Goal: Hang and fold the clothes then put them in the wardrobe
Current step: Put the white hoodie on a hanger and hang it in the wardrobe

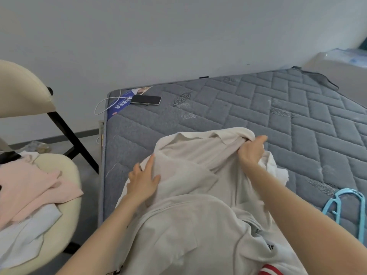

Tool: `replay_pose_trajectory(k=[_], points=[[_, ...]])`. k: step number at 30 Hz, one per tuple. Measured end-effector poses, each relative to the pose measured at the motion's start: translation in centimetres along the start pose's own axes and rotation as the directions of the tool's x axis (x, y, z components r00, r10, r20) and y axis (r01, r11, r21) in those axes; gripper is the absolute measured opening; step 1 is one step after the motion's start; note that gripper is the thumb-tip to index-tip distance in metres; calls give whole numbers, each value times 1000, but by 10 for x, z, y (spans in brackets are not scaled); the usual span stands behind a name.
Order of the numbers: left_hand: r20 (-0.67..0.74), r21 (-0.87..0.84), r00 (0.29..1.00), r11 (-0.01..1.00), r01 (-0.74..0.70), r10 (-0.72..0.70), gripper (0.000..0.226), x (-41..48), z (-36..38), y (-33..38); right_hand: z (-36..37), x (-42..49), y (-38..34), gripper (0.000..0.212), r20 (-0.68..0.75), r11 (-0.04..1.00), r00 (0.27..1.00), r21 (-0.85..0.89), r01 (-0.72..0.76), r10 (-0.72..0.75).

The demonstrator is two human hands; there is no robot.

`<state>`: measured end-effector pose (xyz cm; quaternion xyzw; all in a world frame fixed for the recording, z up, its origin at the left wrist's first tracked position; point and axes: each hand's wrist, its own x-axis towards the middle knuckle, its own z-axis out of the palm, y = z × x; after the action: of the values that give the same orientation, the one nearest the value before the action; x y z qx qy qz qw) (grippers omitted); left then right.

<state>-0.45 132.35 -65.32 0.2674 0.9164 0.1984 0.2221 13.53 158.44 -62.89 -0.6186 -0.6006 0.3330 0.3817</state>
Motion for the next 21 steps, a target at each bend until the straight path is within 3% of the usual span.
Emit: replay_pose_trajectory(k=[2, 4, 5, 8, 11, 12, 15, 21], points=[[83, 76, 994, 995, 66, -72, 71, 6, 0, -3, -14, 12, 1, 23, -146, 983, 977, 126, -136, 154], [92, 110, 986, 985, 132, -142, 73, 9, 3, -7, -19, 13, 9, 30, -30, 971, 976, 108, -213, 218], [87, 104, 981, 981, 165, -174, 75, 10, 4, -10, -18, 8, 15, 39, 76, 981, 978, -39, -192, 195], [87, 59, 969, 972, 228, -233, 84, 15, 6, -22, -11, -13, 22, 71, 270, 895, 948, -445, -34, 170], [55, -3, 956, 958, 288, -287, 83, 22, 5, -29, 2, -30, 20, 50, 360, 756, 923, -565, 331, -135], [44, -35, 963, 963, 266, -264, 74, 24, 4, -29, 7, -33, 17, 42, 401, 718, 887, -544, 433, -230], [-26, -161, 991, 979, 128, -134, 12, 29, -1, -32, 33, -41, 4, 36, 593, 682, 738, -395, 616, -323], [-183, -282, 982, 955, -94, 43, 20, 28, -17, -44, 99, -51, -20, 53, 859, 603, 474, -275, 748, -196]])
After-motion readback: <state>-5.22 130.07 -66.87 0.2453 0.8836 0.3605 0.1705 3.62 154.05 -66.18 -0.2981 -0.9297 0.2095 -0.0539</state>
